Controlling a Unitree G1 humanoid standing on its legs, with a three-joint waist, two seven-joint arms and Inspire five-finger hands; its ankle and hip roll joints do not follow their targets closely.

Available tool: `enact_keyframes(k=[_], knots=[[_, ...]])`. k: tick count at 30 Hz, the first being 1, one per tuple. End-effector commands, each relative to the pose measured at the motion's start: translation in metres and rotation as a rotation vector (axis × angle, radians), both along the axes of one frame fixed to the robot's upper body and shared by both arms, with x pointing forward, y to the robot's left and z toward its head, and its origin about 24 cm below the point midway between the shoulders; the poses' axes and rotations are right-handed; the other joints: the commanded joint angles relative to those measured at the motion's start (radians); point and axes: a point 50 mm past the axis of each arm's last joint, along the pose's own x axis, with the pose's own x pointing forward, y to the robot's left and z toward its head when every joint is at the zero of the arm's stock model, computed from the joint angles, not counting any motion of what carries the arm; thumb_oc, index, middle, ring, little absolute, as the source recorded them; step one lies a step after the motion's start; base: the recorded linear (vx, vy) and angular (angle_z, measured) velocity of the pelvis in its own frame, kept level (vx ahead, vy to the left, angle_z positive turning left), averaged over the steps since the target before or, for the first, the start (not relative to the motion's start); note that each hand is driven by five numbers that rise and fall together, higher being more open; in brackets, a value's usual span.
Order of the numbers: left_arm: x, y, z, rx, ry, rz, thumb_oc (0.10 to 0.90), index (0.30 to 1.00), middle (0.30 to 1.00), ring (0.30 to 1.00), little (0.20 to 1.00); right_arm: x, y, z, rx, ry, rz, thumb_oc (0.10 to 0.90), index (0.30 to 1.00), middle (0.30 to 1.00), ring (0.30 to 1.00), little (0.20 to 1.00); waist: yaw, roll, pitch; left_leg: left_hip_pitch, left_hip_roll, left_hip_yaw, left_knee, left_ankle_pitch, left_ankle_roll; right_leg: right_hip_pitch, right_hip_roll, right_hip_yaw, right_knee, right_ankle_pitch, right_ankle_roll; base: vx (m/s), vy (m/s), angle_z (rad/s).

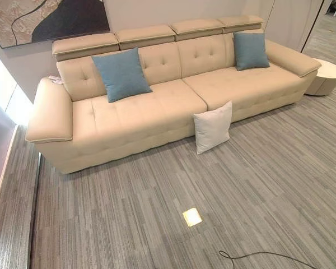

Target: Pick up all the scattered cushions and arrange them neatly on the sofa.

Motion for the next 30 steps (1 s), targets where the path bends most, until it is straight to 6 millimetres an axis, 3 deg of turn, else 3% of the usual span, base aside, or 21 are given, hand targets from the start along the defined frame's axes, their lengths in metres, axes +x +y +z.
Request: enact_keyframes(k=[1, 12, 14, 18, 22, 24, 28, 30], knots=[[0.023, 0.023, 0.012, 0.114, -0.056, -0.050, 0.800, 0.900, 0.900, 0.900, 0.900, 0.011, -0.014, 0.006, -0.036, -0.060, -0.062, 0.800, 0.900, 0.900, 0.900, 0.900, 0.020, -0.013, -0.022, 0.026, 0.044, -0.110, 0.001, -0.092, -0.075, -0.078, -0.064, 0.008, 0.007, 0.020, 0.094, 0.00, 0.000, 0.00], [0.044, 0.006, 0.010, 0.085, -0.096, -0.138, 0.800, 0.900, 0.900, 0.900, 0.900, 0.021, 0.004, -0.001, 0.013, -0.071, 0.018, 0.800, 0.900, 0.900, 0.900, 0.900, 0.004, -0.014, -0.016, 0.031, 0.051, -0.096, 0.001, -0.094, -0.078, -0.078, -0.059, 0.019, 0.007, 0.020, 0.092, 0.00, -0.004, 0.00], [0.050, 0.004, 0.011, 0.087, -0.095, -0.193, 0.800, 0.900, 0.900, 0.900, 0.900, 0.029, -0.007, 0.004, -0.010, -0.077, 0.021, 0.800, 0.900, 0.900, 0.900, 0.900, 0.005, -0.013, -0.018, 0.032, 0.053, -0.095, 0.001, -0.096, -0.079, -0.079, -0.058, 0.016, 0.007, 0.018, 0.092, 0.03, -0.053, -0.04], [0.055, -0.005, 0.009, 0.075, -0.088, -0.269, 0.800, 0.900, 0.900, 0.900, 0.900, 0.036, -0.008, 0.005, -0.006, -0.086, 0.059, 0.800, 0.900, 0.900, 0.900, 0.900, -0.003, -0.007, -0.015, 0.039, 0.057, -0.084, 0.001, -0.101, -0.076, -0.083, -0.057, 0.027, 0.007, 0.020, 0.093, 0.03, -0.046, -0.05], [0.072, -0.012, 0.012, 0.078, -0.124, -0.340, 0.800, 0.900, 0.900, 0.900, 0.900, 0.038, -0.008, 0.005, 0.001, -0.082, 0.084, 0.800, 0.900, 0.900, 0.900, 0.900, -0.010, 0.002, -0.011, 0.044, 0.057, -0.062, 0.001, -0.106, -0.076, -0.088, -0.057, 0.045, 0.007, 0.021, 0.096, 0.04, -0.043, -0.24], [0.090, -0.019, 0.017, 0.082, -0.163, -0.400, 0.800, 0.900, 0.900, 0.900, 0.900, 0.039, -0.008, 0.005, 0.006, -0.075, 0.081, 0.800, 0.900, 0.900, 0.900, 0.900, -0.022, 0.010, -0.004, 0.046, 0.061, -0.054, 0.001, -0.106, -0.081, -0.089, -0.055, 0.049, 0.007, 0.020, 0.094, 0.05, -0.075, -0.03], [0.100, -0.028, 0.018, 0.076, -0.183, -0.445, 0.800, 0.900, 0.900, 0.900, 0.900, 0.036, -0.007, 0.005, 0.018, -0.044, 0.105, 0.800, 0.900, 0.900, 0.900, 0.900, -0.038, 0.020, 0.008, 0.063, 0.070, -0.044, 0.001, -0.113, -0.086, -0.080, -0.049, 0.061, 0.007, 0.014, 0.088, 0.05, -0.092, -0.05], [0.107, -0.038, 0.018, 0.059, -0.198, -0.483, 0.800, 0.900, 0.900, 0.900, 0.900, 0.046, -0.008, 0.006, 0.014, -0.064, 0.136, 0.800, 0.900, 0.900, 0.900, 0.900, -0.057, 0.026, 0.026, 0.082, 0.081, -0.017, 0.035, -0.124, -0.096, -0.071, -0.041, 0.091, 0.007, 0.007, 0.078, 0.06, -0.153, -0.14]])
